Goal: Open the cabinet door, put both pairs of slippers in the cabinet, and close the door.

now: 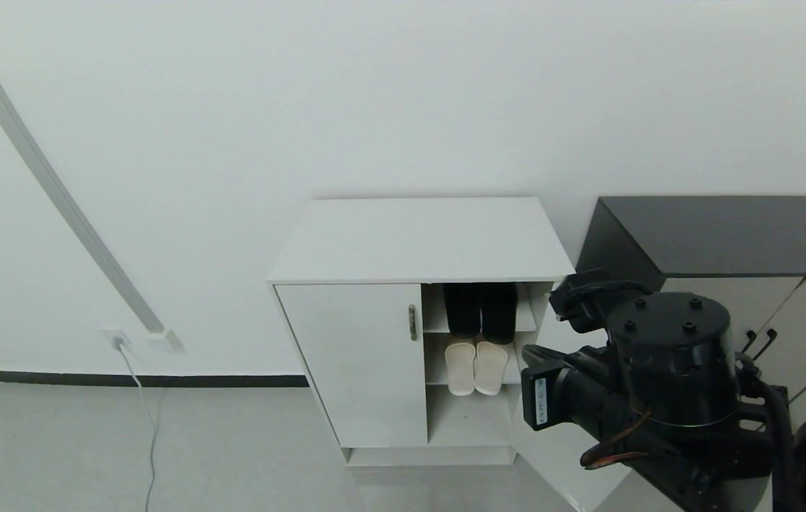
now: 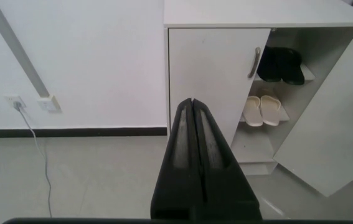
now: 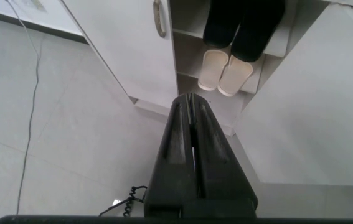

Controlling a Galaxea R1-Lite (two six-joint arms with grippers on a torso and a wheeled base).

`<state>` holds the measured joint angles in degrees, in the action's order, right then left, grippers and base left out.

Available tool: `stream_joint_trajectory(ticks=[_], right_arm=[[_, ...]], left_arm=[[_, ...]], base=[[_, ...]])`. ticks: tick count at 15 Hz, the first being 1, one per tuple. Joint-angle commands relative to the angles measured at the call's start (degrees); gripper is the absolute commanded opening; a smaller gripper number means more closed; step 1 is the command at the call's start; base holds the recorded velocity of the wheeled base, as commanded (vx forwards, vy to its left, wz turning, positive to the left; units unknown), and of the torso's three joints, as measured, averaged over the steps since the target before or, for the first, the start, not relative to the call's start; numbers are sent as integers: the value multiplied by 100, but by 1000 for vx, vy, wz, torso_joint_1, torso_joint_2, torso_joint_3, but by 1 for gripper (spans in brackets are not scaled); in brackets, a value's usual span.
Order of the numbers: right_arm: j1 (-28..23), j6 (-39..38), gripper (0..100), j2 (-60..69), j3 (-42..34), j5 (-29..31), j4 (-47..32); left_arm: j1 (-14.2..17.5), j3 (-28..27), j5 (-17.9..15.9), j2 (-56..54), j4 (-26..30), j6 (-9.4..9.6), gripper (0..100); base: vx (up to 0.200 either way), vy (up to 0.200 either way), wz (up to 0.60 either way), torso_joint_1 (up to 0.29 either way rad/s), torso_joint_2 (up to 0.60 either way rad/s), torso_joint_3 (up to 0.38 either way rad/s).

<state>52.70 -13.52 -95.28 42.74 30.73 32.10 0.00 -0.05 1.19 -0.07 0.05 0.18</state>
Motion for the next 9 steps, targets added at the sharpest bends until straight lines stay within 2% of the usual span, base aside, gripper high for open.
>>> stream_joint_trajectory(ticks=[1, 9], right_arm=[[-32, -2, 0, -17, -20, -6, -2], [-32, 7, 0, -69, -29, -15, -2]], left_arm=[[0, -4, 4, 7, 4, -1, 0], [0, -4, 4, 7, 4, -1, 0]], base=[[0, 0, 0, 61, -95, -56], [0, 0, 0, 3, -7, -3]])
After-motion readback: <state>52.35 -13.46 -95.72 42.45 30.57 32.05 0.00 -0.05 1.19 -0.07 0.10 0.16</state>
